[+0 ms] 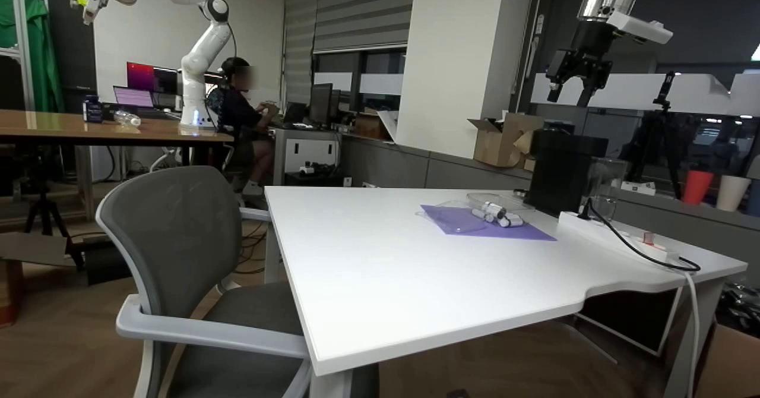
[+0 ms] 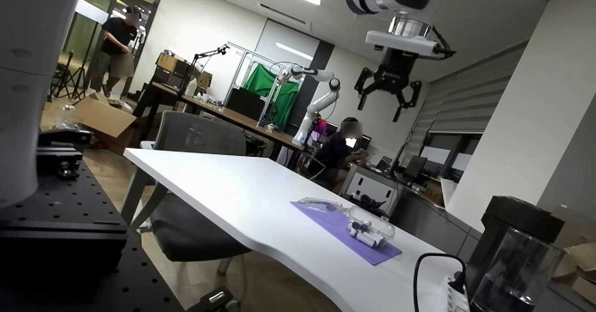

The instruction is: Pick up one of the white objects from the bowl and place it on the table

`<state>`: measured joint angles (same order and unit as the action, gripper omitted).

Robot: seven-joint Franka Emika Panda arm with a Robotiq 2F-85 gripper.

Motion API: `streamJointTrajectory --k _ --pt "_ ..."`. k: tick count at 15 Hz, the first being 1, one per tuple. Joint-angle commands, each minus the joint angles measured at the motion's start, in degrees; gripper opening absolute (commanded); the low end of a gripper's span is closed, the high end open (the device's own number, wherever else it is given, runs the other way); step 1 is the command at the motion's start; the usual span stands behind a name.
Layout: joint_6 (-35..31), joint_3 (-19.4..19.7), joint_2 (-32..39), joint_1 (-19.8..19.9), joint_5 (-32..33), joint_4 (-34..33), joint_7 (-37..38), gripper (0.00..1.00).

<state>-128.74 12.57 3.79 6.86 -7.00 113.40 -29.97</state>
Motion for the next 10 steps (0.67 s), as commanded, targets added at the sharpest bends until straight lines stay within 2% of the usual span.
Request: streamJointTrajectory --k 1,5,10 --pt "0.1 -1.5 0.0 1.5 0.2 -0.1 0.1 1.0" --pt "-2.2 -2.1 7.4 3.5 -4.5 -5.9 -6.5 1.0" --pt "-6.0 -6.2 22.8 8.5 -10.2 -18.5 -15.1 1.0"
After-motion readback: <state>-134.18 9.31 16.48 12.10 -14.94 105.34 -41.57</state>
